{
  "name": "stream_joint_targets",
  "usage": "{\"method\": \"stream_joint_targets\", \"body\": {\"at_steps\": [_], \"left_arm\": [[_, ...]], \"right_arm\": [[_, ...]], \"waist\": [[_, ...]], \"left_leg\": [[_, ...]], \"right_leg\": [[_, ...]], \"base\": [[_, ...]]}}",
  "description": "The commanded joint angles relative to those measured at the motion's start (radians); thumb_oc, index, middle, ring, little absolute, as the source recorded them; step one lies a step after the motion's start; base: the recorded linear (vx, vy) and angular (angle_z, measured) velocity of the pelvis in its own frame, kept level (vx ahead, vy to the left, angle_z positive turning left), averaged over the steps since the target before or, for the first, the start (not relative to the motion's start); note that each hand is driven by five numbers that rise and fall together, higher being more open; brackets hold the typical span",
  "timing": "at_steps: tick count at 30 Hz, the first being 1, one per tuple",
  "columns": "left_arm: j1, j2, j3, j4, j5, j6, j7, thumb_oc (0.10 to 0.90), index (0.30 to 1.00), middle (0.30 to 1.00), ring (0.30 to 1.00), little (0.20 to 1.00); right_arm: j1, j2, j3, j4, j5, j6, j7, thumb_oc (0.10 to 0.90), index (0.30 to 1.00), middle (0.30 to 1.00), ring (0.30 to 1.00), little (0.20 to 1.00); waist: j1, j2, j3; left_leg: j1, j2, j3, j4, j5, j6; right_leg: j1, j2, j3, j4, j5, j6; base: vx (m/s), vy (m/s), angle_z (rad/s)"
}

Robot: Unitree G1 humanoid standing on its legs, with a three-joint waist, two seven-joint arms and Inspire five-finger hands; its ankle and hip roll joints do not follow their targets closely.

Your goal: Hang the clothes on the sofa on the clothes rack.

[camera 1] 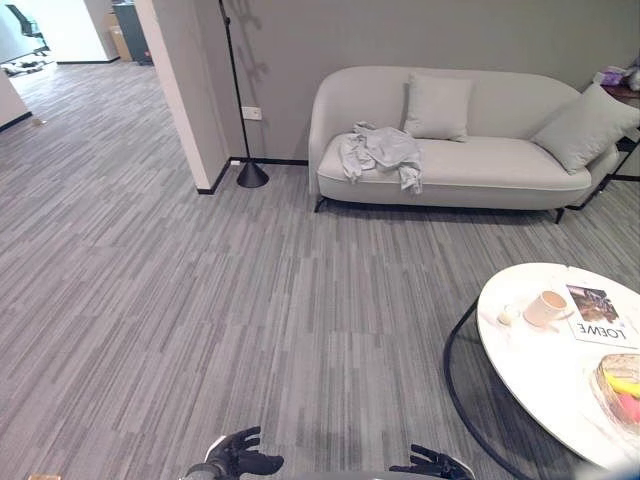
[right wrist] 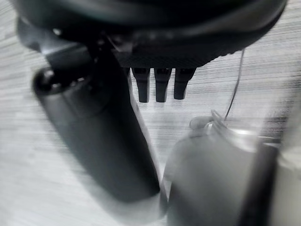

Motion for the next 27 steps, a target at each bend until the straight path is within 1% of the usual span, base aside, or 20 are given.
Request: {"method": "stream_joint_targets", "body": {"at_steps": [1, 3, 8, 19, 27], "left_arm": [[-0.058, 0.005, 0.028, 0.025, -0.033, -0.056, -0.009, 0.8, 0.9, 0.9, 0.9, 0.9], [-0.056, 0.009, 0.035, 0.024, -0.041, -0.057, -0.003, 0.8, 0.9, 0.9, 0.9, 0.9], [-0.057, 0.008, 0.042, 0.019, -0.053, -0.056, 0.0, 0.8, 0.9, 0.9, 0.9, 0.9], [-0.069, 0.007, 0.023, 0.015, -0.028, -0.06, 0.014, 0.8, 0.9, 0.9, 0.9, 0.9], [-0.087, 0.014, 0.026, -0.01, -0.056, -0.062, 0.024, 0.8, 0.9, 0.9, 0.9, 0.9]], "right_arm": [[-0.027, -0.016, 0.023, -0.016, -0.004, -0.028, 0.013, 0.8, 0.9, 0.9, 0.9, 0.9], [-0.031, -0.015, 0.029, -0.047, 0.012, -0.033, 0.014, 0.8, 0.9, 0.9, 0.9, 0.9], [-0.035, -0.014, 0.052, -0.081, -0.003, -0.037, 0.011, 0.8, 0.9, 0.9, 0.9, 0.9], [-0.014, -0.003, 0.065, -0.035, -0.032, -0.025, 0.017, 0.8, 0.9, 0.9, 0.9, 0.9], [-0.02, -0.008, 0.054, -0.026, -0.021, -0.023, 0.014, 0.8, 0.9, 0.9, 0.9, 0.9]], "waist": [[0.002, -0.045, -0.011], [0.004, -0.046, -0.01], [0.005, -0.051, -0.007], [-0.003, -0.052, -0.005], [-0.016, -0.052, 0.0]], "left_leg": [[-0.003, 0.026, 0.031, -0.12, 0.109, -0.045], [-0.001, 0.026, 0.029, -0.12, 0.108, -0.045], [0.0, 0.026, 0.025, -0.12, 0.106, -0.045], [0.008, 0.024, 0.029, -0.12, 0.098, -0.042], [0.0, 0.027, 0.044, -0.12, 0.094, -0.039]], "right_leg": [[0.145, -0.079, -0.002, -0.227, 0.159, 0.124], [0.147, -0.079, -0.001, -0.227, 0.159, 0.122], [0.148, -0.078, -0.004, -0.227, 0.158, 0.121], [0.153, -0.078, -0.003, -0.227, 0.156, 0.12], [0.134, -0.072, 0.016, -0.227, 0.165, 0.118]], "base": [[0.0, 0.0, 0.0], [0.0, 0.0, 0.0], [0.01, -0.007, 0.02], [0.0, -0.002, 0.01], [0.01, -0.011, -0.01]]}}
